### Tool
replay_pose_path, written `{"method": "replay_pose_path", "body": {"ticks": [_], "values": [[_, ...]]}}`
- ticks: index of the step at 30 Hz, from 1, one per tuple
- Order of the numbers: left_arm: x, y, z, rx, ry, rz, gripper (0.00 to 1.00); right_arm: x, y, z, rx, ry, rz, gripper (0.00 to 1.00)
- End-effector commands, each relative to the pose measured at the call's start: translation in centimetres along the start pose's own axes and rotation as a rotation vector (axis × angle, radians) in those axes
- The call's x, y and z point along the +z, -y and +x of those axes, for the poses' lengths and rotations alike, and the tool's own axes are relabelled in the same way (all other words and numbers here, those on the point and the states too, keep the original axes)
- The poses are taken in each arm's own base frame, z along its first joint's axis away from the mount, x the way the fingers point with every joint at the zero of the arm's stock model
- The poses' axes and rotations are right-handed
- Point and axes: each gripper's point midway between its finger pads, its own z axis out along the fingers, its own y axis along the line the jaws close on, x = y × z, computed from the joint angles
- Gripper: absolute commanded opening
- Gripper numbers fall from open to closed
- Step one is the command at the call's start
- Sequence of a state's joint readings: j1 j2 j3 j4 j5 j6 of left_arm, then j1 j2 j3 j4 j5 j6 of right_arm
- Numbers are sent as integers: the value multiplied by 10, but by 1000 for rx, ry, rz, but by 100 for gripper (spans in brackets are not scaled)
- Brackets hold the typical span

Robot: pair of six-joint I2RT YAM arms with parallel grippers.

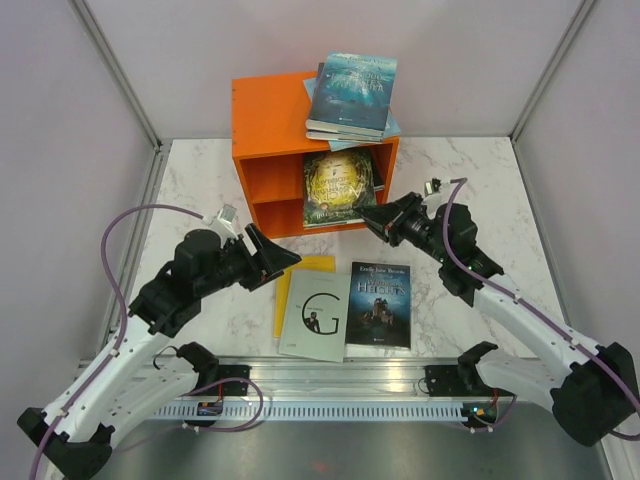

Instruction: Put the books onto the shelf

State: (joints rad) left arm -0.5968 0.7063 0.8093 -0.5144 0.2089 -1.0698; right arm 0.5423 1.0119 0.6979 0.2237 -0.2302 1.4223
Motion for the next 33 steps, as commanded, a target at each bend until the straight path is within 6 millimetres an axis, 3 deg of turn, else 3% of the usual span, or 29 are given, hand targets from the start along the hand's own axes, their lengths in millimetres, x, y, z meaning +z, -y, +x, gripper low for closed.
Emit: {"method": "replay_pose_path", "body": {"ticks": [1,8,13,16,19,21,24,25,27,33], "values": [[-8,15,-11,73,37,26,78,-1,-78,-17,-89,4,-247,0],[-9,16,-12,87,25,25,77,49,-55,-52,-103,-32,-142,0],[-9,16,-13,97,23,22,77,59,-43,-74,-97,-19,-91,0],[-9,14,-13,100,20,15,77,64,-17,-88,-69,-6,-17,1],[-8,13,-14,101,20,14,76,70,5,-88,-39,-31,29,4],[-5,11,-14,95,12,4,76,73,17,-84,-25,-63,48,9],[-1,9,-12,91,-3,-8,75,76,38,-78,-3,-101,79,26],[0,8,-12,90,-5,-9,75,74,40,-77,-4,-102,84,37],[0,8,-12,94,-10,-7,74,70,45,-77,-3,-99,98,45],[0,6,-13,101,-3,-11,75,48,57,-78,6,-97,118,48]]}}
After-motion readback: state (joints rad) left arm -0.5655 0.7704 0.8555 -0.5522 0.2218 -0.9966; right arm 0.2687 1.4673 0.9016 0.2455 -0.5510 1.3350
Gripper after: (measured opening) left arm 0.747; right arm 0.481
